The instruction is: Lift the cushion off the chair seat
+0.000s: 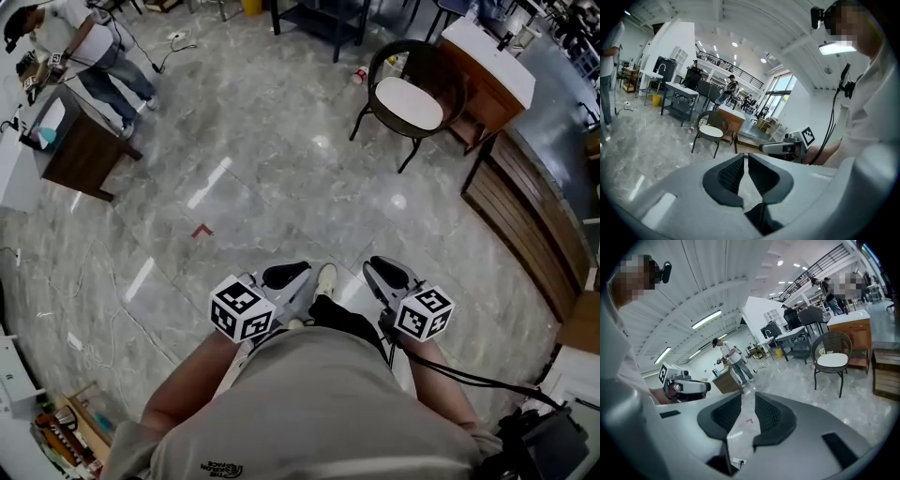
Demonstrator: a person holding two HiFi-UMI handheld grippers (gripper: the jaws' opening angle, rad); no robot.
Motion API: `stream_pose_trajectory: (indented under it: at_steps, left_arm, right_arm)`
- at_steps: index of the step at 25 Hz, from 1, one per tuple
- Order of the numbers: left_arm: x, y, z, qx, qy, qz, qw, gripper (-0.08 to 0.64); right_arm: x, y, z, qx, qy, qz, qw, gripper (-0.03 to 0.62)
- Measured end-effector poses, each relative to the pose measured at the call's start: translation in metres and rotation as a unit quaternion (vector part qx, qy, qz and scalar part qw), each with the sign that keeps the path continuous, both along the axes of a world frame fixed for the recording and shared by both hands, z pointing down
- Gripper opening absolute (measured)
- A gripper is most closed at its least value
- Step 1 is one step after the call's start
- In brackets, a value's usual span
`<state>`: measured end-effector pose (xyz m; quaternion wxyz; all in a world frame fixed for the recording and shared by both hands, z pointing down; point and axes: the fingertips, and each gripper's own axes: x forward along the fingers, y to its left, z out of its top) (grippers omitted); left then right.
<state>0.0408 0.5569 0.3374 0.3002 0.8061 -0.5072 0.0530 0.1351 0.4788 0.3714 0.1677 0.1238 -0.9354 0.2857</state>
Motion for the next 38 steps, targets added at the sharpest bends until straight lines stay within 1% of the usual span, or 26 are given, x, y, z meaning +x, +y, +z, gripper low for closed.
stream_pose_trajectory:
  at_steps: [5, 8, 12, 15, 20, 23, 26, 29, 32, 35, 38]
  left_arm:
    - [0.000, -0.087, -0.018, 0.006, -0.029, 0.018, 0.9994, 0.018]
    - [0.001, -0.131, -0.021, 0.003, -0.037, 0.027, 0.9990, 0.025]
    - [0.006, -0.169, -0.024, -0.009, -0.032, 0.051, 0.9982, 0.029]
    - [0.004, -0.199, -0.023, -0.011, -0.039, 0.076, 0.9963, 0.031]
    - [-0.007, -0.247, -0.015, -0.009, -0.034, 0.112, 0.9931, 0.031]
    - [-0.024, -0.279, -0.012, -0.005, -0.024, 0.134, 0.9907, 0.031]
    - [-0.047, -0.315, -0.011, -0.004, -0.015, 0.163, 0.9866, 0.031]
    - [-0.073, -0.357, -0.018, -0.002, -0.010, 0.191, 0.9815, 0.031]
    - [-0.102, -0.387, -0.023, 0.005, -0.012, 0.215, 0.9764, 0.031]
    - [-0.132, -0.412, -0.020, 0.004, -0.016, 0.240, 0.9706, 0.031]
    - [-0.155, -0.436, -0.009, -0.005, -0.016, 0.251, 0.9678, 0.031]
  right_arm:
    - [-0.006, -0.080, -0.006, -0.005, -0.019, 0.003, 1.000, 0.091]
    - [-0.003, -0.124, -0.002, -0.009, -0.023, 0.016, 1.000, 0.091]
    - [-0.001, -0.157, -0.003, -0.015, -0.029, 0.039, 0.999, 0.091]
    - [-0.001, -0.184, 0.004, -0.018, -0.028, 0.057, 0.998, 0.091]
    - [-0.012, -0.223, 0.017, -0.021, -0.023, 0.092, 0.995, 0.094]
    - [-0.026, -0.252, 0.023, -0.023, -0.016, 0.115, 0.993, 0.094]
    - [-0.045, -0.286, 0.027, -0.031, -0.010, 0.148, 0.988, 0.094]
    - [-0.067, -0.325, 0.027, -0.047, -0.016, 0.182, 0.982, 0.094]
    - [-0.093, -0.362, 0.034, -0.066, -0.028, 0.214, 0.974, 0.094]
    - [-0.117, -0.397, 0.045, -0.076, -0.034, 0.247, 0.965, 0.094]
    - [-0.135, -0.431, 0.062, -0.088, -0.036, 0.268, 0.959, 0.094]
